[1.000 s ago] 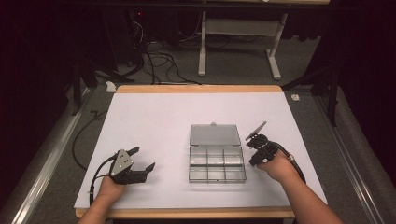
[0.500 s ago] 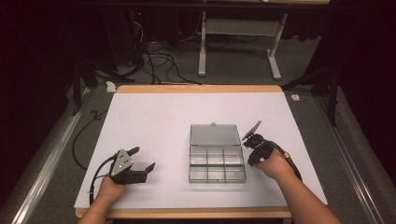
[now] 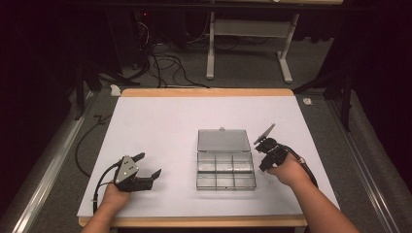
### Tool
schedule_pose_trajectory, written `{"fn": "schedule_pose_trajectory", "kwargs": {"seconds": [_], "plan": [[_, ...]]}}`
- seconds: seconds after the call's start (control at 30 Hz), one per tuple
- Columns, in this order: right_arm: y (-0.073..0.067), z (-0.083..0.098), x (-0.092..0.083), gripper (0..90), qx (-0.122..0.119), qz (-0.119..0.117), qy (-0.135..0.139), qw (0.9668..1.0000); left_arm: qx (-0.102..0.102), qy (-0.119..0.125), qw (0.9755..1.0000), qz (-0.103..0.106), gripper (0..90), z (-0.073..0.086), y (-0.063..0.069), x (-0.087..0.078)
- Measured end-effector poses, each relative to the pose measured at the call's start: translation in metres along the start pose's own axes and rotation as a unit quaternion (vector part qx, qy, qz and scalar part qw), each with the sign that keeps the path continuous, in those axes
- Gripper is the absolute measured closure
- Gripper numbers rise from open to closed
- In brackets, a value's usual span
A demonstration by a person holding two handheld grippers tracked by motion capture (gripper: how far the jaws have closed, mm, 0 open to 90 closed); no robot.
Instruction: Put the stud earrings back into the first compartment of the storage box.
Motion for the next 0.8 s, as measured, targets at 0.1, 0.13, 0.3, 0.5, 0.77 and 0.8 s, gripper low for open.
{"fn": "schedule_pose_trajectory", "kwargs": {"seconds": [0.1, 0.13, 0.3, 0.5, 0.77, 0.8], "plan": [[0.003, 0.0, -0.007, 86.6, -0.003, 0.001, 0.006, 1.0, 0.003, 0.002, 1.0, 0.0, 15.0, 0.0, 0.001, 0.0], [0.003, 0.0, -0.01, 86.6, 0.002, -0.001, 0.008, 1.0, 0.005, 0.003, 1.0, 0.0, 15.0, 0.0, 0.001, 0.0], [0.004, 0.0, -0.02, 86.7, -0.001, 0.003, 0.013, 0.9999, 0.006, 0.002, 1.0, 0.0, 15.1, 0.0, 0.001, 0.0], [0.002, -0.004, -0.038, 86.6, -0.009, 0.007, 0.021, 0.9997, 0.006, -0.001, 1.0, -0.001, 15.0, 0.0, 0.001, 0.0], [-0.007, -0.011, -0.053, 86.6, -0.018, 0.005, 0.034, 0.9992, 0.006, 0.002, 1.0, 0.001, 15.0, 0.0, 0.001, 0.0], [-0.011, -0.012, -0.054, 86.6, -0.025, 0.002, 0.031, 0.9992, 0.005, -0.002, 1.0, 0.002, 15.1, 0.0, 0.001, 0.0]]}}
Point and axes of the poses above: each handheld gripper's, and its own axes: x roughly forward along the jaws, z roughly out of its underside, y roughly to its right, the point moved 8 cm from there along x, roughly forward along the jaws, and after that the axes turned 6 degrees about y, right-handed, at the moved point
